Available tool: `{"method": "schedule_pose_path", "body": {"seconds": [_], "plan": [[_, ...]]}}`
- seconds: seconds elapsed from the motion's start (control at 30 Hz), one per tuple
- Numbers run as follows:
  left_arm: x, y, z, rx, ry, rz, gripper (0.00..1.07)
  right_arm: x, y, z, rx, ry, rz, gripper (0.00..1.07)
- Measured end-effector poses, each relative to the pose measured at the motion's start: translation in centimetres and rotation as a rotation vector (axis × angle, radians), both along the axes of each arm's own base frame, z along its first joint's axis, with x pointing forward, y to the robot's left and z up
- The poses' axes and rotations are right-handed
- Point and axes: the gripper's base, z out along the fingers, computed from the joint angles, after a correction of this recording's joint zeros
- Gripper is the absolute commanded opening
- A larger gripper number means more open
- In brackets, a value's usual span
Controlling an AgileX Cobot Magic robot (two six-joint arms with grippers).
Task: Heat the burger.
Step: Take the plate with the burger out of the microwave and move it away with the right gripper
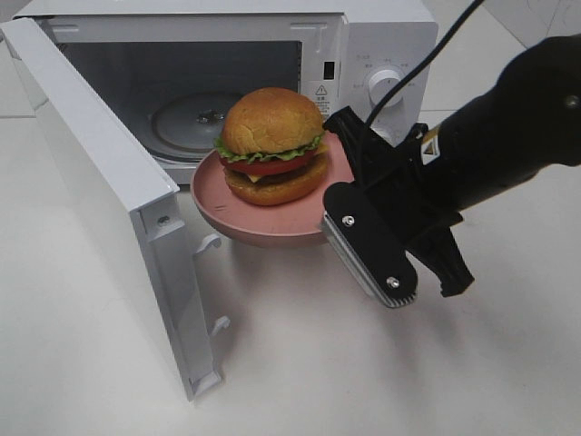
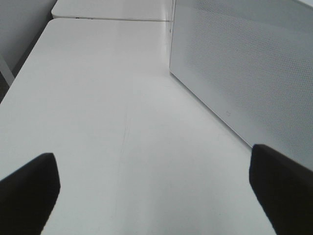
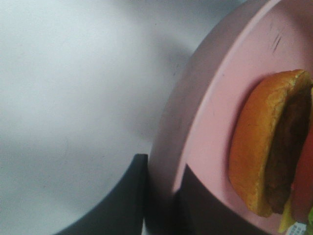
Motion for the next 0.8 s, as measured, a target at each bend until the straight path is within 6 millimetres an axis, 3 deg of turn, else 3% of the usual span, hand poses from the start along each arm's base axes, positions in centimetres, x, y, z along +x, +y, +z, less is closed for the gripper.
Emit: {"method": "schedule_pose_path", "body": {"seconds": [0.33,0.8], "plan": [[0.0,0.0,0.0,0.0,0.0,0.0,0.98,-5.0,-3.7,1.0,0.042,-0.028,-0.024,0.0],[0.0,0.0,0.0,0.0,0.0,0.0,0.98,-9.4,-7.6,1.8,0.044,-0.038,-0.124,0.0]]}}
